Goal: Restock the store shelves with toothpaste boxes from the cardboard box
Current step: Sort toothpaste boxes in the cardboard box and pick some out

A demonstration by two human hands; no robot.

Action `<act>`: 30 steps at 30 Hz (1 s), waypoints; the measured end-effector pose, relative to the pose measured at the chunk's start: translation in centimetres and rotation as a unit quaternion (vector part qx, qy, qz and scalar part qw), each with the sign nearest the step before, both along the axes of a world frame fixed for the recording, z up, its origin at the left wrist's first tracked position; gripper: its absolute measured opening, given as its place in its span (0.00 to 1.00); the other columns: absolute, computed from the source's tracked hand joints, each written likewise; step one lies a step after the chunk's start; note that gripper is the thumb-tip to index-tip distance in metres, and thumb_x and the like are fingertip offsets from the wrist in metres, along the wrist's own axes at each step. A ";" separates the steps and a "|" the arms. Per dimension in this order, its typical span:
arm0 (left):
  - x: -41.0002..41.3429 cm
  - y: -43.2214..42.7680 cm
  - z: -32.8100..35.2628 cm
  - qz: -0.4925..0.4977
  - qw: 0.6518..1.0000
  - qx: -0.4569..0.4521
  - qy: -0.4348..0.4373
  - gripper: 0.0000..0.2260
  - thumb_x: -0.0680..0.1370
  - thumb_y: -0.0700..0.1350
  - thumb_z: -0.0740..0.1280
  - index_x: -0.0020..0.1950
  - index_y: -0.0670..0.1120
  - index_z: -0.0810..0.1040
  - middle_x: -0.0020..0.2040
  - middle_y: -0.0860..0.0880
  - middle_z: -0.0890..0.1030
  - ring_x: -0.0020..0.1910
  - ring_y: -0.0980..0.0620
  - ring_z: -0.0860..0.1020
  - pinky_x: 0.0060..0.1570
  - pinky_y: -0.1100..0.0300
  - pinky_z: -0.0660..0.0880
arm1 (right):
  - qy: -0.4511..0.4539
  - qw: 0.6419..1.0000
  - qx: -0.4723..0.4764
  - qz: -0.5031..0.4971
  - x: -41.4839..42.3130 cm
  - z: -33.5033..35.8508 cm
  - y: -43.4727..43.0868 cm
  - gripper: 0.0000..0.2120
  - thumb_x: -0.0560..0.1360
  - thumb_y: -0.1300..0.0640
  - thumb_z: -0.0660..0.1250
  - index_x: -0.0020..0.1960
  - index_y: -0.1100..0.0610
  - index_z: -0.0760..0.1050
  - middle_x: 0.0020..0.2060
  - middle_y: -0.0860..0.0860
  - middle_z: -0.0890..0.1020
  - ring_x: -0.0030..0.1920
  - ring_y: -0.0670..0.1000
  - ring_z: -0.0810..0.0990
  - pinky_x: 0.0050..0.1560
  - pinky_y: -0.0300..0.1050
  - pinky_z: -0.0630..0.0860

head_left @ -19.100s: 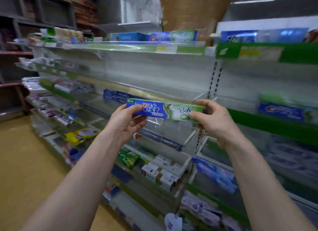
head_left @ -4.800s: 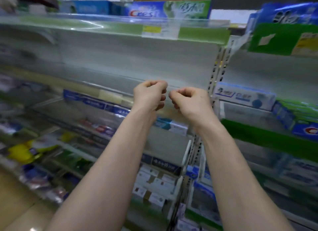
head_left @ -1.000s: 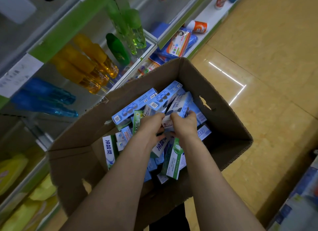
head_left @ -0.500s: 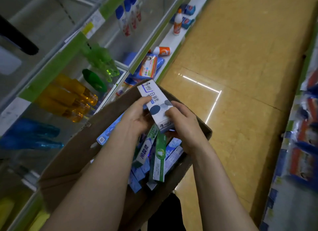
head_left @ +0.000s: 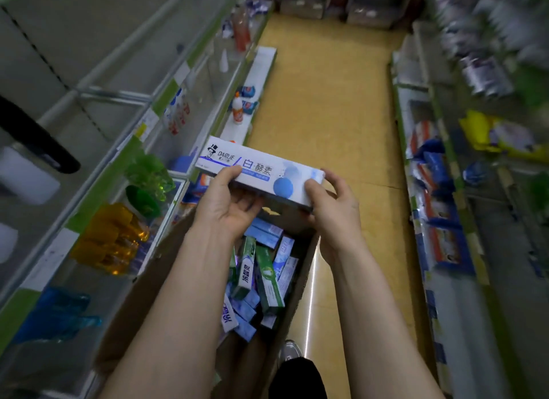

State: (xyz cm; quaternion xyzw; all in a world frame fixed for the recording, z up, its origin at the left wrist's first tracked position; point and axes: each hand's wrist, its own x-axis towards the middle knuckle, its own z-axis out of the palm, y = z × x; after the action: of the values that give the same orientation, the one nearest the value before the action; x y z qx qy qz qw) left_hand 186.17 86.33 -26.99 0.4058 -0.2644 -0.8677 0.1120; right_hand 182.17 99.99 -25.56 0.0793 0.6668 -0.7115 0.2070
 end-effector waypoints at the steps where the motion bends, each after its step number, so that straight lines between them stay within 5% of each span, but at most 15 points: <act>1: 0.8 0.1 0.8 -0.007 1.000 -0.003 0.014 0.03 0.78 0.44 0.64 0.45 0.47 0.76 0.45 0.47 0.81 0.44 0.49 0.79 0.43 0.53 0.75 | 0.009 1.000 -0.001 -0.018 0.9 0.8 0.6 0.17 0.78 0.61 0.63 0.65 0.50 0.70 0.52 0.56 0.80 0.37 0.46 0.81 0.28 0.36 0.76; 5: 2.8 1.4 3.9 -0.026 0.999 -0.012 0.042 0.05 0.78 0.43 0.64 0.42 0.47 0.73 0.43 0.46 0.80 0.43 0.48 0.79 0.40 0.52 0.75 | 0.047 0.996 0.016 -0.073 4.0 3.6 2.9 0.15 0.78 0.60 0.62 0.62 0.45 0.69 0.49 0.48 0.80 0.35 0.41 0.81 0.37 0.39 0.80; 8: 3.4 3.4 6.4 -0.059 0.996 -0.007 0.071 0.06 0.78 0.43 0.64 0.41 0.47 0.72 0.44 0.46 0.78 0.44 0.47 0.78 0.49 0.52 0.75 | 0.084 0.989 0.030 -0.117 5.7 6.2 5.0 0.17 0.78 0.60 0.61 0.64 0.46 0.69 0.47 0.44 0.78 0.41 0.43 0.79 0.50 0.45 0.79; 11: 3.4 5.8 8.5 -0.096 0.990 -0.002 0.099 0.05 0.78 0.43 0.65 0.42 0.47 0.73 0.45 0.46 0.79 0.47 0.46 0.78 0.57 0.50 0.74 | 0.116 0.982 0.028 -0.149 7.1 8.6 7.6 0.18 0.77 0.62 0.61 0.64 0.48 0.69 0.45 0.41 0.77 0.42 0.42 0.79 0.46 0.43 0.78; 16: 3.3 10.6 11.4 -0.160 0.980 0.002 0.119 0.03 0.76 0.42 0.67 0.44 0.47 0.75 0.47 0.44 0.80 0.52 0.43 0.79 0.55 0.49 0.76 | 0.145 0.965 0.032 -0.217 9.0 11.3 12.7 0.19 0.76 0.63 0.63 0.64 0.49 0.69 0.53 0.48 0.80 0.51 0.49 0.80 0.42 0.42 0.76; 23: 3.5 19.0 15.6 -0.253 0.957 0.011 0.138 0.03 0.76 0.41 0.67 0.44 0.45 0.74 0.47 0.44 0.77 0.48 0.44 0.78 0.52 0.51 0.77 | 0.189 0.942 0.069 -0.269 11.8 15.2 21.4 0.15 0.76 0.60 0.65 0.59 0.47 0.70 0.54 0.52 0.81 0.50 0.55 0.83 0.52 0.60 0.80; 30: 5.7 31.0 21.1 -0.384 0.907 -0.013 0.170 0.02 0.77 0.39 0.66 0.44 0.44 0.73 0.46 0.42 0.79 0.49 0.44 0.78 0.57 0.50 0.75 | 0.231 0.905 0.117 -0.338 16.4 20.4 33.8 0.14 0.78 0.61 0.64 0.62 0.52 0.70 0.56 0.51 0.77 0.45 0.51 0.80 0.44 0.49 0.81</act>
State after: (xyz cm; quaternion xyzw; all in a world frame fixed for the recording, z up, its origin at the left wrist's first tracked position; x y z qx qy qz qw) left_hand 191.90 117.31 -5.94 0.1174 -0.3880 -0.8960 -0.1812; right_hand 198.61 133.84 -5.20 0.1572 0.7077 -0.6540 -0.2164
